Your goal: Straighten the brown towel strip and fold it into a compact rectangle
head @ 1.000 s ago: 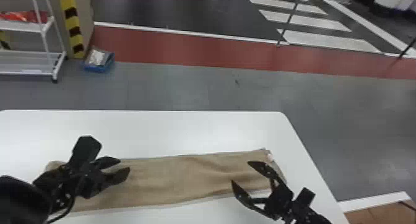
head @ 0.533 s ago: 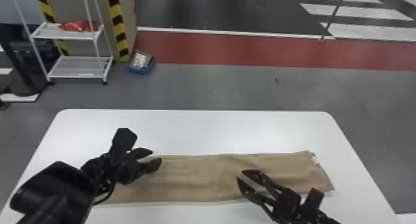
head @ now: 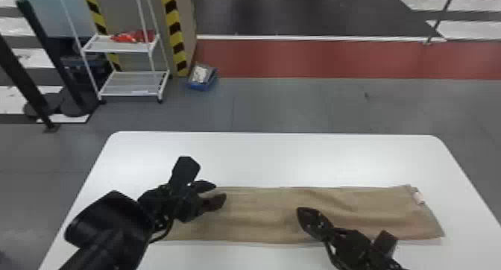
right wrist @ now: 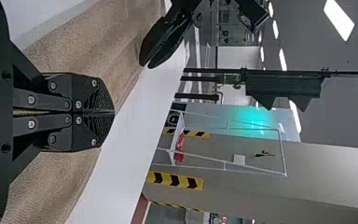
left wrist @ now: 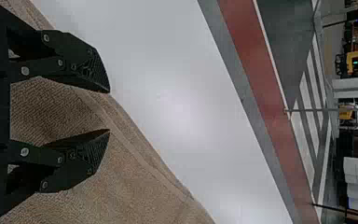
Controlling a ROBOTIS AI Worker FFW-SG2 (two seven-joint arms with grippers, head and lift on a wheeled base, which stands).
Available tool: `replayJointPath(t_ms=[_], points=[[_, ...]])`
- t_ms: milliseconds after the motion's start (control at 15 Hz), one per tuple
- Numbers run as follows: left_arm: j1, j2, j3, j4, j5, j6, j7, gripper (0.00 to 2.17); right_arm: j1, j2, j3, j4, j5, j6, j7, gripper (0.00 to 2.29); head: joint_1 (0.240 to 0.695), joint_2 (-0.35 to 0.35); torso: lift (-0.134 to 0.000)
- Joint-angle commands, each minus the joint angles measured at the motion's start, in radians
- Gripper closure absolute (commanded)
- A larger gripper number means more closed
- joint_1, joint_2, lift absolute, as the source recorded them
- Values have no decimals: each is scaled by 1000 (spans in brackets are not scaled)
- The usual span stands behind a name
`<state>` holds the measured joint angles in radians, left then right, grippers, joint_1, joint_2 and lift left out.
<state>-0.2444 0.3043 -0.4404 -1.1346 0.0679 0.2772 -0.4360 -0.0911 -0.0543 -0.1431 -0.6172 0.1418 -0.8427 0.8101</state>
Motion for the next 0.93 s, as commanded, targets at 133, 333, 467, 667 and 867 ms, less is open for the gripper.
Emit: replayJointPath(t_ms=[133, 333, 467, 667, 867], points=[[-3, -5, -20, 27, -20, 4, 5, 701, 17, 13, 19, 1, 53, 20, -69, 1949, 695, 14, 0], [-10, -5, -20, 39, -27, 1, 10, 701, 25, 13, 37, 1, 53, 26, -80, 1949, 695, 21, 0], [-13, -5, -20, 41, -23, 1, 11, 701, 27, 13, 43, 1, 56, 26, -85, 1949, 695, 31, 0], [-16, -8, -20, 41, -23, 1, 16, 998, 27, 13, 45, 1, 62, 35, -95, 1949, 695, 35, 0], [-16, -8, -20, 38, -23, 1, 14, 998, 27, 13, 45, 1, 67, 66, -117, 1949, 695, 32, 0]])
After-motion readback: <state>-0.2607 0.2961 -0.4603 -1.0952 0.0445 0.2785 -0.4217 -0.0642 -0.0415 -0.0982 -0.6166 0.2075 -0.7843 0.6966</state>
